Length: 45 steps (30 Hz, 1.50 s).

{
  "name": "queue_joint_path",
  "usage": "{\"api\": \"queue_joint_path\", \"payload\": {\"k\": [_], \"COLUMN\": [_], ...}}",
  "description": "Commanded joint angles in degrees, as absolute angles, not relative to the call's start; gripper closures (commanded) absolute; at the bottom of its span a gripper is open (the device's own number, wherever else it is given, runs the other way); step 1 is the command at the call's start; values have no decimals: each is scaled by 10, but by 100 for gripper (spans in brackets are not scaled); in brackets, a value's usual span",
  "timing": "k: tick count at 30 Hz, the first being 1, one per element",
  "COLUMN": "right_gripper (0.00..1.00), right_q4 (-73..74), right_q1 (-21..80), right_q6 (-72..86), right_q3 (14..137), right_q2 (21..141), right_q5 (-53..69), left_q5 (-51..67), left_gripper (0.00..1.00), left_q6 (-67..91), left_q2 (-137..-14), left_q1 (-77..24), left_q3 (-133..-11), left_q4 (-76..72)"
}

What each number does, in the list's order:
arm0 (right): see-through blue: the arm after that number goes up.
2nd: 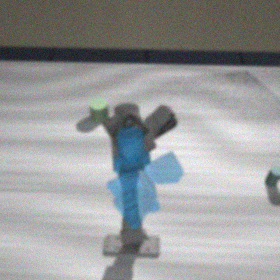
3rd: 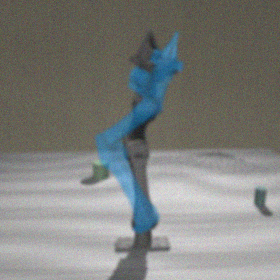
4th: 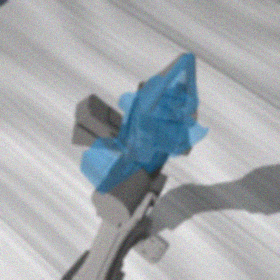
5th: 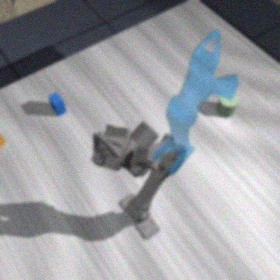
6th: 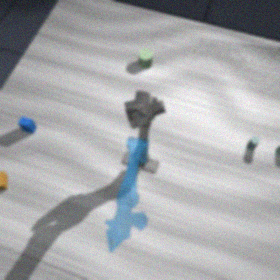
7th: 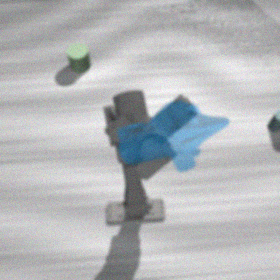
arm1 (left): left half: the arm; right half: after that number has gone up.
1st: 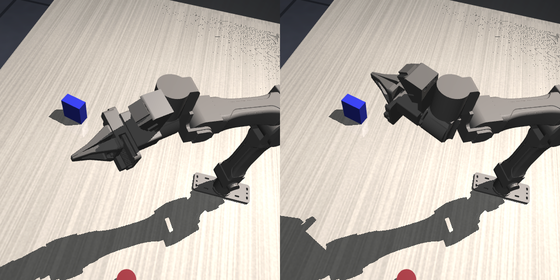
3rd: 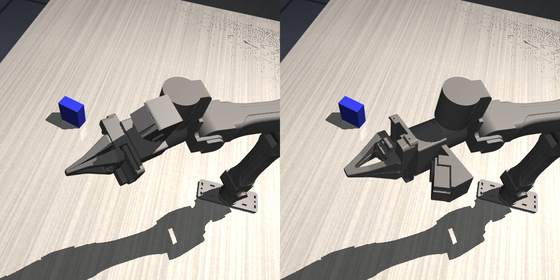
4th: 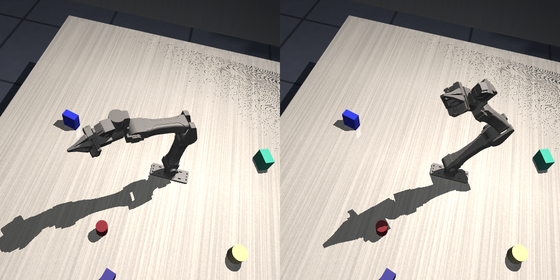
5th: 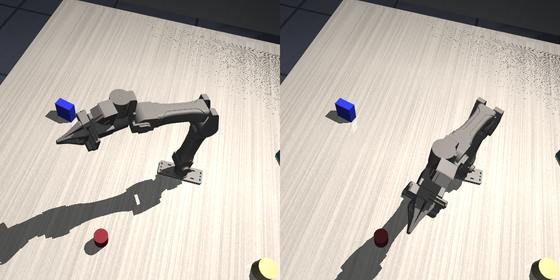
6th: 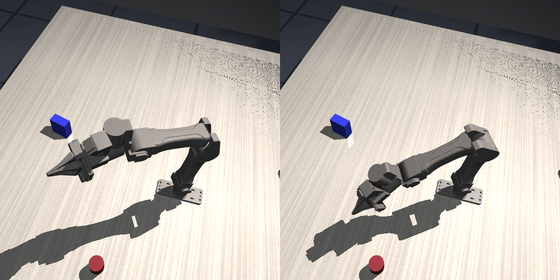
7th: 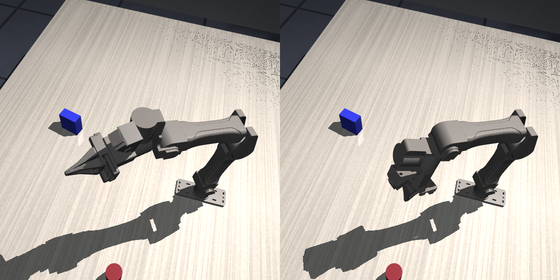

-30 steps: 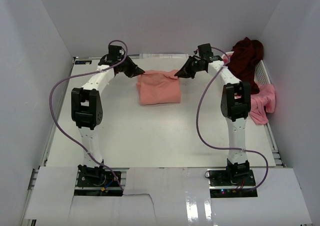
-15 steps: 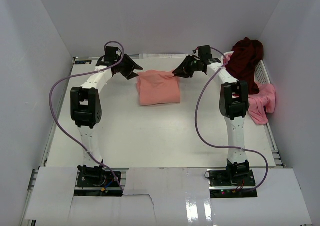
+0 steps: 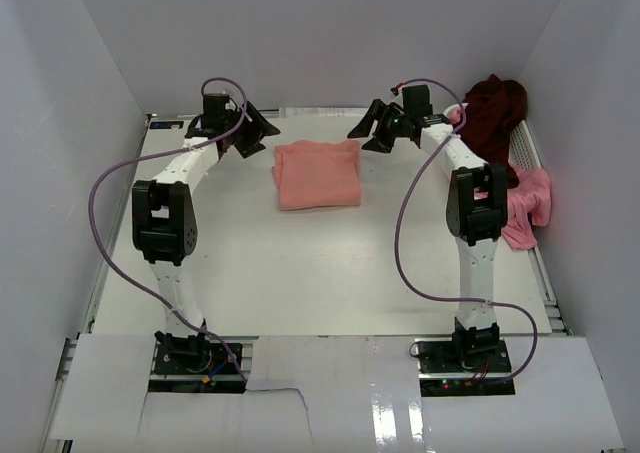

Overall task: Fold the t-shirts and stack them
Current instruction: Fold the long partially folded tshirt into a neat square

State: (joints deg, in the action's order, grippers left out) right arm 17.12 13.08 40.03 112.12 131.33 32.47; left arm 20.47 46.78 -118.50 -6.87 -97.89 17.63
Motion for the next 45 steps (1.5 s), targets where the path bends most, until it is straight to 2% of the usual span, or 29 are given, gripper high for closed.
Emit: {"api": "queue_joint_path", "payload": {"k": [1,11,13,15,21,26,30,31,32,36,37,39,40,42,45], "right_gripper": [29,26,11,6,8,13,24,32,36,63,76,86,92,92,92], "right_q4": [200,246,237,223,207,195,191,192,191,181,178,167,163,150,143], "right_q1": [133,134,134,134,134,137,140,141,141,145,145,146,146,146,147], "right_q6": [302,241,238,237,249,257,261,261,262,268,272,273,278,280,279], "right_q3": [1107,1031,1007,993,979,976,979,981,981,973,965,955,941,927,896], "right_q2": [1262,1295,1294,1292,1308,1322,1335,1338,1339,1346,1346,1343,1341,1334,1316], "right_q5": [293,272,270,273,313,335,352,354,359,375,377,384,389,397,398], "left_q5": [214,206,213,223,233,248,260,263,265,273,274,279,280,288,299], "left_gripper": [25,23,22,20,18,18,23,25,28,47,54,67,83,98,100], "left_q6": [411,349,352,352,337,352,359,359,360,361,364,366,368,369,374], "left_q2": [-1103,-1099,-1106,-1115,-1143,-1155,-1180,-1187,-1190,-1201,-1201,-1203,-1204,-1203,-1198], "left_q1": [-70,-72,-73,-75,-85,-85,-86,-87,-88,-89,-90,-90,-91,-92,-96], "left_q3": [-919,-767,-754,-742,-737,-725,-741,-744,-744,-744,-742,-735,-732,-727,-712], "left_q4": [145,104,82,67,21,-37,-38,-38,-38,-39,-40,-44,-48,-49,-48]}}
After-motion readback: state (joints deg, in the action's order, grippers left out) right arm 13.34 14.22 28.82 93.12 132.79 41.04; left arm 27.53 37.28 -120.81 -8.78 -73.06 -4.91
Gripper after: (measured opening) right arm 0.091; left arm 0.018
